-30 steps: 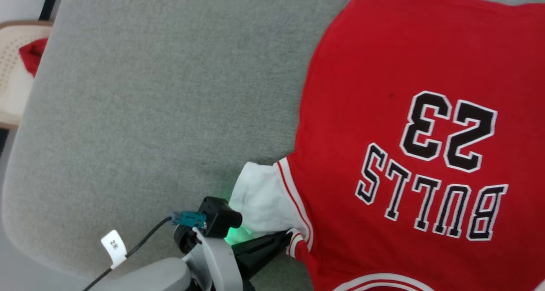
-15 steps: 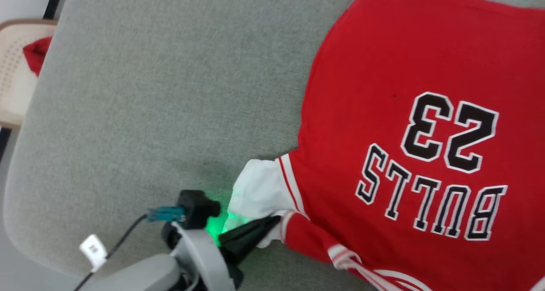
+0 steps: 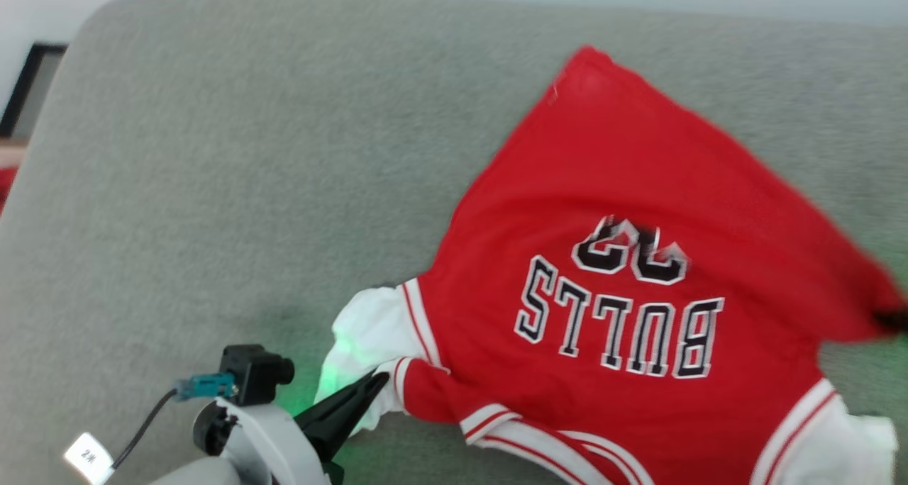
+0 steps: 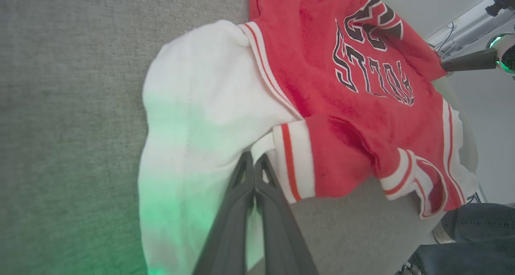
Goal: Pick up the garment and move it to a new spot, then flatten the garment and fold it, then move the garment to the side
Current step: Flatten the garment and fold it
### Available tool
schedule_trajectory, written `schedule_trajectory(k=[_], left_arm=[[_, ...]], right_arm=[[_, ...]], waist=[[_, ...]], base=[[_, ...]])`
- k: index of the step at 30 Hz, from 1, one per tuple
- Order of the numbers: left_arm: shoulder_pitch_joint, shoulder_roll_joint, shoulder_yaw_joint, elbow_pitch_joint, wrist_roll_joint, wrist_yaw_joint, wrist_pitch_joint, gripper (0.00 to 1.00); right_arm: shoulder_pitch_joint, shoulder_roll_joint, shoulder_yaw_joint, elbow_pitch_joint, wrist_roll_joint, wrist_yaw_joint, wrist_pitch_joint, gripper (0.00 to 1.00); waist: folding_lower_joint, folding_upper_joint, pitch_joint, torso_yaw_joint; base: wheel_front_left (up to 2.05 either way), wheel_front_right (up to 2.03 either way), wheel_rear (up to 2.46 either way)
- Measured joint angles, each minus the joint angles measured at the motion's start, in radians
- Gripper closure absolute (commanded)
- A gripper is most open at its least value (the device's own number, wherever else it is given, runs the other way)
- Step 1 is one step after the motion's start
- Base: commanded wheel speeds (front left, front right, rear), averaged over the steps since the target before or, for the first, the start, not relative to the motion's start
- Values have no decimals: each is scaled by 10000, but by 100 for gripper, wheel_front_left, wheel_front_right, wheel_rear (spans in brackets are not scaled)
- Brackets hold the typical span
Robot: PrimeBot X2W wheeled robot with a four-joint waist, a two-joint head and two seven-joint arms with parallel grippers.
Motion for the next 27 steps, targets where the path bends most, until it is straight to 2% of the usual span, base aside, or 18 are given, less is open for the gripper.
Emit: schedule_trajectory(k=[5, 8, 13, 16, 19, 21, 24, 27], left_arm=[[386, 267, 244, -194, -15, 178, -50, 100], [584, 385, 378, -313, -15, 259, -71, 100], [831, 522, 499, -412, 29, 339, -88, 100], [927, 514, 541, -441, 46, 341, -88, 100], [1036, 495, 560, -474, 63, 341, -90, 100], [1061, 502, 558, -474, 90, 336, -90, 100], [1096, 522, 570, -462, 92, 330, -90, 100], [1099, 510, 566, -477, 119, 328, -90, 100]], right_arm=[[2537, -38, -447, -1475, 190, 0, -255, 100], [4048, 171, -675, -2192, 148, 0, -318, 100], [6310, 715, -679, -3315, 127, 0, 174, 100], [7076, 1007, -679, -3588, 52, 2, 314, 100], [7171, 1279, -788, -3582, -474, 2, 31, 100], [7100, 1396, -934, -3674, -709, 2, -163, 0], [6949, 1352, -1400, -4021, -742, 2, -205, 0], [6709, 1183, -2343, -4635, -497, 2, -25, 0]], waist=[[0, 0, -417, -516], [-1, 0, -653, -755], [0, 0, -975, -1008], [0, 0, -1109, -1082], [-1, 0, -1139, -1154], [0, 0, -1164, -1178], [0, 0, -1230, -1193], [0, 0, -1282, -1160]], base=[[0, 0, 0], [0, 0, 0], [0, 0, 0], [0, 0, 0], [0, 0, 0], [0, 0, 0], [0, 0, 0], [0, 0, 0]])
